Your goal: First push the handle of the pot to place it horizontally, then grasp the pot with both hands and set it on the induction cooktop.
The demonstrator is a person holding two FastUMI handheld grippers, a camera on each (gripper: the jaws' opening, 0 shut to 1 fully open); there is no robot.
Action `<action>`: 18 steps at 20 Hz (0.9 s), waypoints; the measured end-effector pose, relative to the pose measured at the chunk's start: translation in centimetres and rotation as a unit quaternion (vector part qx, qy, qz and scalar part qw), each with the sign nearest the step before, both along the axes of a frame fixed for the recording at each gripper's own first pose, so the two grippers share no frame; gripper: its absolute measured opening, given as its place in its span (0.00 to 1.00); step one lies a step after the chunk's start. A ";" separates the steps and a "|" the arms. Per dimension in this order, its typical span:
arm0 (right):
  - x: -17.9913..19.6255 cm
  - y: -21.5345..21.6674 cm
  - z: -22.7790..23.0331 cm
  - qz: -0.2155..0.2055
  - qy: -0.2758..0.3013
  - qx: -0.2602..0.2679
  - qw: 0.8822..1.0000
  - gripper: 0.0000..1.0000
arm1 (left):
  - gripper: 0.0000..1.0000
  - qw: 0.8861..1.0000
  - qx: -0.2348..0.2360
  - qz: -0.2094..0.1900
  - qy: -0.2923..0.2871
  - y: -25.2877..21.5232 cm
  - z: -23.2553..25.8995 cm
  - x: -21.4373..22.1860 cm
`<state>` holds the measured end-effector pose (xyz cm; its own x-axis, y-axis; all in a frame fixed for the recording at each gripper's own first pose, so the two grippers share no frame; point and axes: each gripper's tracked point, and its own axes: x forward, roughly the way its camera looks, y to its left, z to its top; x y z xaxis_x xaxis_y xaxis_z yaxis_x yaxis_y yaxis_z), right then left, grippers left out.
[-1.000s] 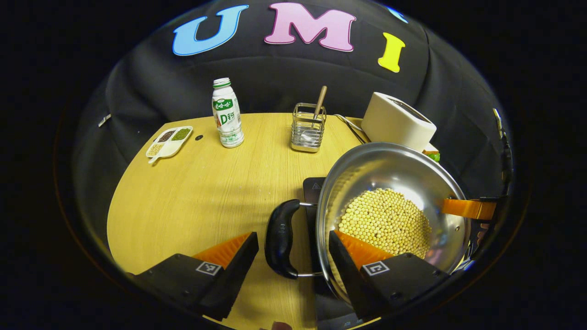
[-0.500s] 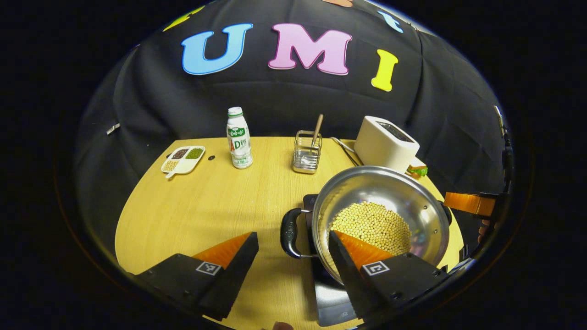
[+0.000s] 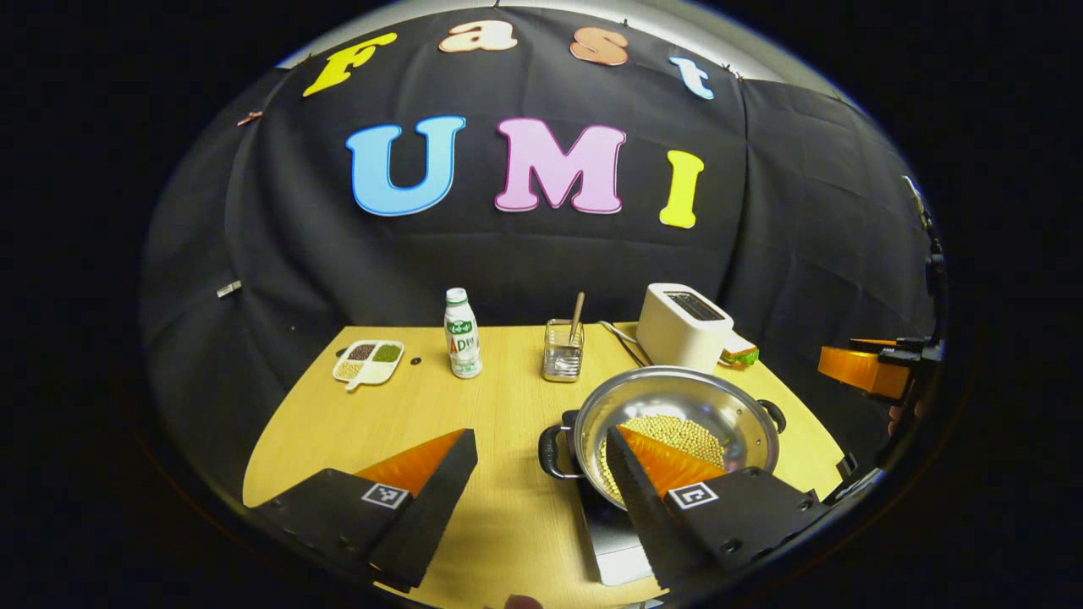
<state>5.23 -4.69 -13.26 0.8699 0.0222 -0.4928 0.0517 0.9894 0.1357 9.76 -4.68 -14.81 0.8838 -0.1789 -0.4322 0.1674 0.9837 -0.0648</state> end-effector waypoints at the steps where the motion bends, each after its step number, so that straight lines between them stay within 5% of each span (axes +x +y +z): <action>1: -0.3 0.5 1.1 0.001 -0.013 -0.003 1.000 0.99 | 0.95 1.000 -0.004 0.000 -0.009 0.1 0.8 -0.5; 10: -3.6 4.6 9.8 0.007 -0.114 -0.002 0.993 0.98 | 0.95 0.993 -0.016 0.017 -0.118 3.3 9.5 -5.3; 18: -6.4 6.2 12.0 0.010 -0.158 -0.015 0.987 0.98 | 0.95 0.982 0.005 0.029 -0.185 4.8 12.4 -9.2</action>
